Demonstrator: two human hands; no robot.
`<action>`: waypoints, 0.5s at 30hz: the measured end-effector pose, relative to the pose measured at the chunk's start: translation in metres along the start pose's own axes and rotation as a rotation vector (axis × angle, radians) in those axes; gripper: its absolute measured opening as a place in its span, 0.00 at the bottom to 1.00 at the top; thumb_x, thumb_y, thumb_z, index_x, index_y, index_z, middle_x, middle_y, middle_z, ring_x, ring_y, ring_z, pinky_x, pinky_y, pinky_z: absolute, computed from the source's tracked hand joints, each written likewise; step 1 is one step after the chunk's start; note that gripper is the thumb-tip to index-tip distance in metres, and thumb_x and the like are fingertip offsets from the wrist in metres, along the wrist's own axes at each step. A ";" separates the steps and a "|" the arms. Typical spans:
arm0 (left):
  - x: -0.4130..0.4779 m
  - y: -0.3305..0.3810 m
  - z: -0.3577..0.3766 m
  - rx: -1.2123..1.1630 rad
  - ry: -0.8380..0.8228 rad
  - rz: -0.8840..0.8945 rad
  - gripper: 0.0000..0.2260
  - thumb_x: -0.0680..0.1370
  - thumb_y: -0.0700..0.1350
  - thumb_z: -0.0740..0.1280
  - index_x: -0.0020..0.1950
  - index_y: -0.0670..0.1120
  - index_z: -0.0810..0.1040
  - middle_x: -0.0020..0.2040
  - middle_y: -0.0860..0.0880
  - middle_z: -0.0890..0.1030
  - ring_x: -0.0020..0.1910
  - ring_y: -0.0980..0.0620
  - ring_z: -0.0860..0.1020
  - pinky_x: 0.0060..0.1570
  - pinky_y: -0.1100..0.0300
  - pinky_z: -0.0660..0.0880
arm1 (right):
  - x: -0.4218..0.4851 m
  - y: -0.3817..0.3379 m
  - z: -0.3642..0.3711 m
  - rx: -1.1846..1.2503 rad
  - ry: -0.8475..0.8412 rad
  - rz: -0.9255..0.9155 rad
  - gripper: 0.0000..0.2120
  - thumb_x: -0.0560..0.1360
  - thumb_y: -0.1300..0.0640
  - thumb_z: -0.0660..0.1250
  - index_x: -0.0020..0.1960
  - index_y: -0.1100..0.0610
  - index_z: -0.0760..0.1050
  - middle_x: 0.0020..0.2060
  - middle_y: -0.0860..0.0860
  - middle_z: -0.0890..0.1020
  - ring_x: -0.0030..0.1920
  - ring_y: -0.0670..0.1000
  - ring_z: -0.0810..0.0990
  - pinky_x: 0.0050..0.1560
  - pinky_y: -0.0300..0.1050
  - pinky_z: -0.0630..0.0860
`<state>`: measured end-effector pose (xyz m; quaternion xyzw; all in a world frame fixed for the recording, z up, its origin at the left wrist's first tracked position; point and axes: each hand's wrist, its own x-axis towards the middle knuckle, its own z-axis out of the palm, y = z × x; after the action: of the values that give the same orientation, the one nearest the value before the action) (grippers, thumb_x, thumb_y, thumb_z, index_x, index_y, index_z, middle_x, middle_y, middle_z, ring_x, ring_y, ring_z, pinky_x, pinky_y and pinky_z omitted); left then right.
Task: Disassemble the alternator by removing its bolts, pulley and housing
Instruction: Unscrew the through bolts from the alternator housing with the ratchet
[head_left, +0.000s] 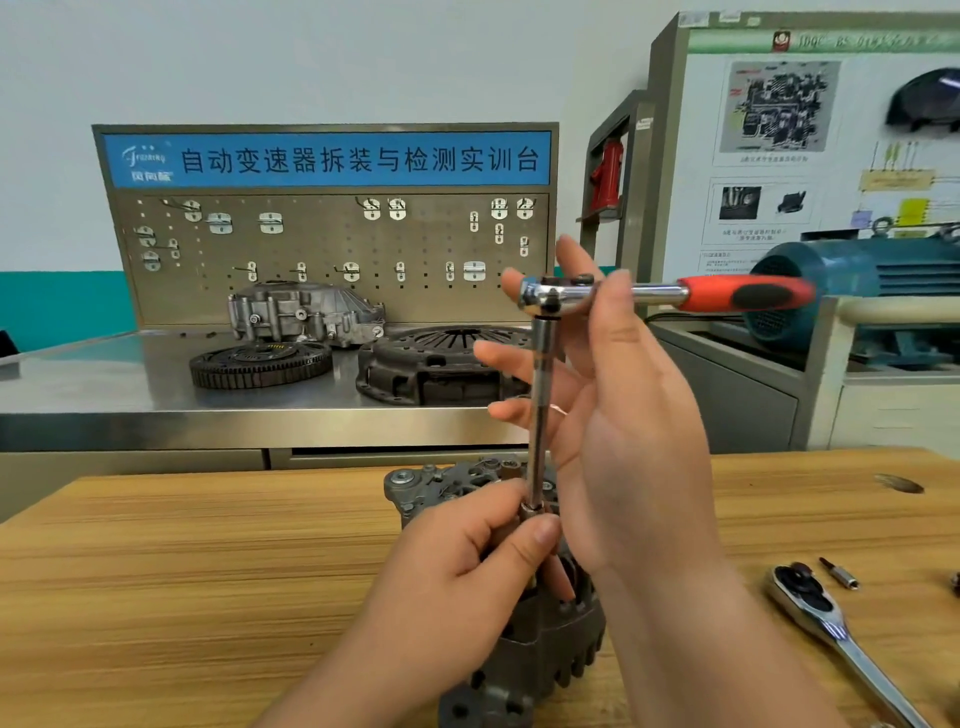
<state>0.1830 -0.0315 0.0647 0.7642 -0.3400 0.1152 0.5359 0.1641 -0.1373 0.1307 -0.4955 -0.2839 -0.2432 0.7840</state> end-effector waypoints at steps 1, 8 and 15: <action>0.001 -0.001 0.001 -0.002 0.010 -0.010 0.10 0.75 0.54 0.61 0.48 0.54 0.80 0.40 0.56 0.85 0.41 0.49 0.81 0.41 0.56 0.76 | 0.001 -0.001 -0.001 -0.040 0.012 -0.043 0.16 0.75 0.43 0.62 0.61 0.42 0.76 0.53 0.45 0.84 0.49 0.49 0.84 0.36 0.39 0.78; 0.001 -0.002 0.003 -0.041 0.025 -0.024 0.18 0.71 0.61 0.64 0.47 0.47 0.81 0.39 0.54 0.85 0.39 0.46 0.80 0.38 0.50 0.77 | 0.000 -0.003 0.000 -0.056 -0.047 -0.103 0.15 0.75 0.48 0.64 0.62 0.42 0.75 0.60 0.42 0.81 0.48 0.49 0.85 0.40 0.37 0.78; 0.000 -0.001 -0.001 -0.064 -0.049 -0.044 0.16 0.74 0.60 0.59 0.52 0.52 0.80 0.46 0.49 0.85 0.48 0.44 0.81 0.52 0.40 0.76 | 0.002 -0.004 -0.003 0.081 -0.019 0.098 0.23 0.72 0.40 0.56 0.59 0.52 0.76 0.49 0.52 0.86 0.43 0.53 0.85 0.31 0.39 0.79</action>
<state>0.1838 -0.0304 0.0647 0.7565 -0.3398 0.0735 0.5539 0.1629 -0.1416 0.1337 -0.4789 -0.2764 -0.1880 0.8118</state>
